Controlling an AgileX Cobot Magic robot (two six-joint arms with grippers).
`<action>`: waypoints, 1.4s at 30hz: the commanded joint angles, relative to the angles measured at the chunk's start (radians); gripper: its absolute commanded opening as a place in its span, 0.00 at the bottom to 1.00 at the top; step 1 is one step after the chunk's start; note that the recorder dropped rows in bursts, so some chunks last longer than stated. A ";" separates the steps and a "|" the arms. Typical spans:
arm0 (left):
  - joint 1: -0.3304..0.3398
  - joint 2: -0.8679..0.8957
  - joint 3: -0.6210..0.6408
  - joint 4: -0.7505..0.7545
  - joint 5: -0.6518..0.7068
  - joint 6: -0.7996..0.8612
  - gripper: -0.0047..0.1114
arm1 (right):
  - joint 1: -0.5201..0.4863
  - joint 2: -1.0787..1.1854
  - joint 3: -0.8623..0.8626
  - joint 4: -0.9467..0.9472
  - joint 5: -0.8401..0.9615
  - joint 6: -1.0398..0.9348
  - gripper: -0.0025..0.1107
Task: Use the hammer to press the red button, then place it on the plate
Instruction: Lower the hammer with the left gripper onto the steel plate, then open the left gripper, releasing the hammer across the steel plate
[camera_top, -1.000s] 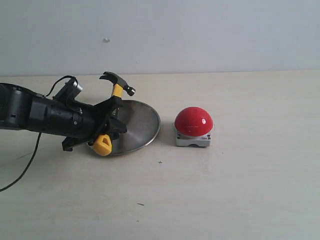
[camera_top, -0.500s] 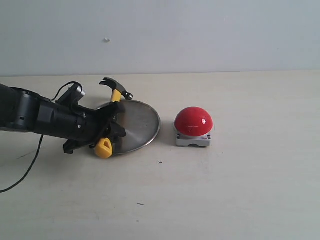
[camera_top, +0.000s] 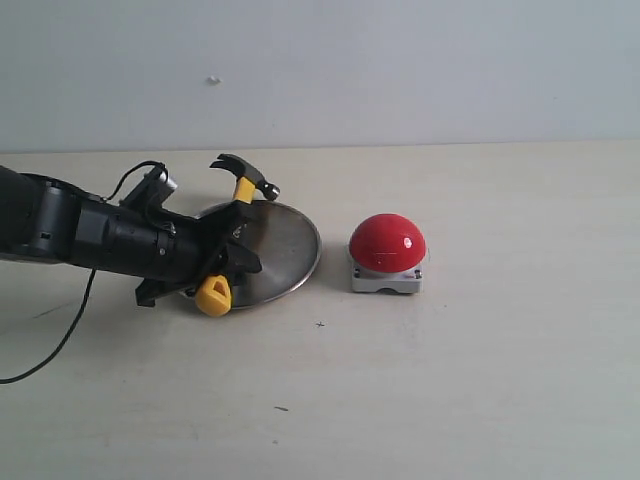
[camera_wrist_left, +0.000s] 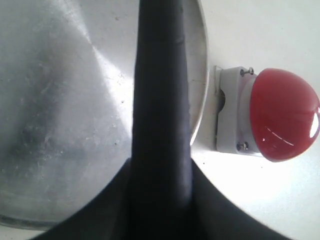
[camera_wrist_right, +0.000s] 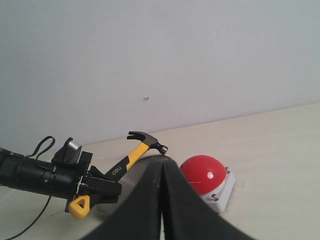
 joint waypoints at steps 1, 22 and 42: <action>0.000 -0.012 -0.014 -0.009 0.027 0.042 0.04 | 0.001 -0.004 0.005 -0.008 -0.005 -0.009 0.02; 0.000 -0.012 -0.012 -0.009 0.027 -0.007 0.35 | 0.001 -0.004 0.005 -0.008 -0.005 -0.009 0.02; 0.044 -0.032 -0.012 0.138 0.085 -0.118 0.36 | 0.001 -0.004 0.005 -0.008 -0.005 -0.009 0.02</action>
